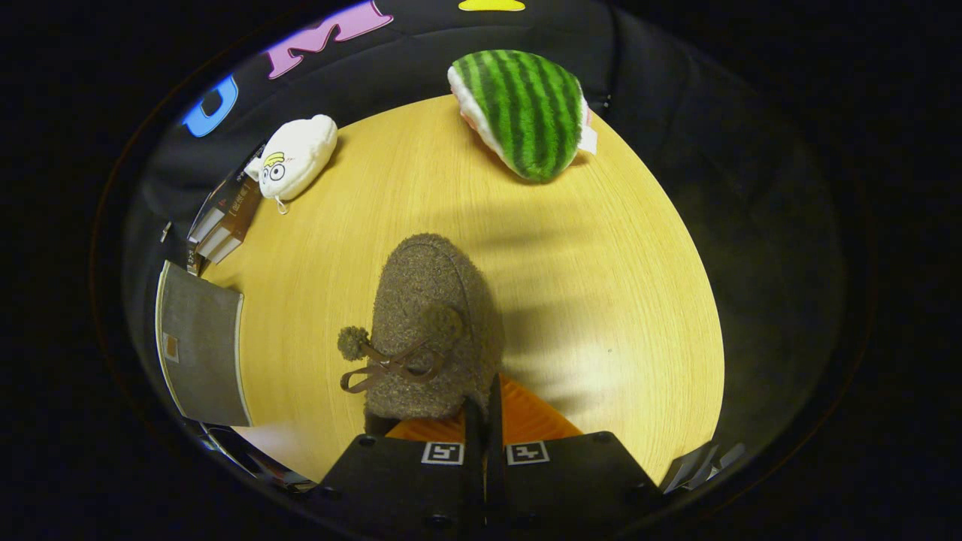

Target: Open the storage box then place both shoes into the box .Put the left shoe in first, then the right shoe, with the right side of both shoes facing outward in a uniform manner.

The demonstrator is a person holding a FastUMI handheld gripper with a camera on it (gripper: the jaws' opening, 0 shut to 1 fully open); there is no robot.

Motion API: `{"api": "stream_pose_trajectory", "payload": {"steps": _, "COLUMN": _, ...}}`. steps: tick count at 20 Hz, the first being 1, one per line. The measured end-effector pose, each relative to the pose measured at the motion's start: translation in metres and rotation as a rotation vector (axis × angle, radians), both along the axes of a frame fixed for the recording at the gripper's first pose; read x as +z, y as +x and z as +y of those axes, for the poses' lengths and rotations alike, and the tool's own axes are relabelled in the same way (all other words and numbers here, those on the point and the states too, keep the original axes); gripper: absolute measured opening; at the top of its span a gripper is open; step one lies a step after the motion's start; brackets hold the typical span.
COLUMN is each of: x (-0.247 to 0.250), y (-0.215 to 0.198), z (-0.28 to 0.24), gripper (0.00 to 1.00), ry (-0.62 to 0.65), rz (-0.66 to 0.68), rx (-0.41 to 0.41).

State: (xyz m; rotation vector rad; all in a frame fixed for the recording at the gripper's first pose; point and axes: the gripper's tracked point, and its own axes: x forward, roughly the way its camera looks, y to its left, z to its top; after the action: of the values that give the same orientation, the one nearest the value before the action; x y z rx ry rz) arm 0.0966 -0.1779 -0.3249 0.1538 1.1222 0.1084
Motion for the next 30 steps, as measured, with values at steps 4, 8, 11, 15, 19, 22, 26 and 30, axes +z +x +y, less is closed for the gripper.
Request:
{"api": "stream_pose_trajectory", "payload": {"steps": 4, "x": 0.035, "y": -0.002, "z": 0.02, "gripper": 0.06, "ry": 0.052, "rz": -0.023, "rx": -0.068}}
{"api": "stream_pose_trajectory", "payload": {"steps": 8, "x": 0.077, "y": -0.007, "z": 0.05, "gripper": 0.06, "ry": 0.124, "rz": -0.05, "rx": -0.138}}
{"api": "stream_pose_trajectory", "payload": {"steps": 11, "x": 0.109, "y": -0.013, "z": 0.082, "gripper": 0.06, "ry": 0.18, "rz": -0.072, "rx": -0.176}}
{"api": "stream_pose_trajectory", "payload": {"steps": 15, "x": 0.147, "y": -0.02, "z": 0.127, "gripper": 0.06, "ry": 0.235, "rz": -0.113, "rx": -0.204}}
{"api": "stream_pose_trajectory", "payload": {"steps": 19, "x": 0.183, "y": -0.028, "z": 0.176, "gripper": 0.06, "ry": 0.271, "rz": -0.152, "rx": -0.207}}
{"api": "stream_pose_trajectory", "payload": {"steps": 22, "x": 0.197, "y": -0.034, "z": 0.218, "gripper": 0.06, "ry": 0.301, "rz": -0.174, "rx": -0.203}}
{"api": "stream_pose_trajectory", "payload": {"steps": 26, "x": 0.215, "y": -0.042, "z": 0.278, "gripper": 0.06, "ry": 0.331, "rz": -0.186, "rx": -0.161}}
{"api": "stream_pose_trajectory", "payload": {"steps": 30, "x": 0.216, "y": -0.053, "z": 0.331, "gripper": 0.06, "ry": 0.35, "rz": -0.163, "rx": -0.113}}
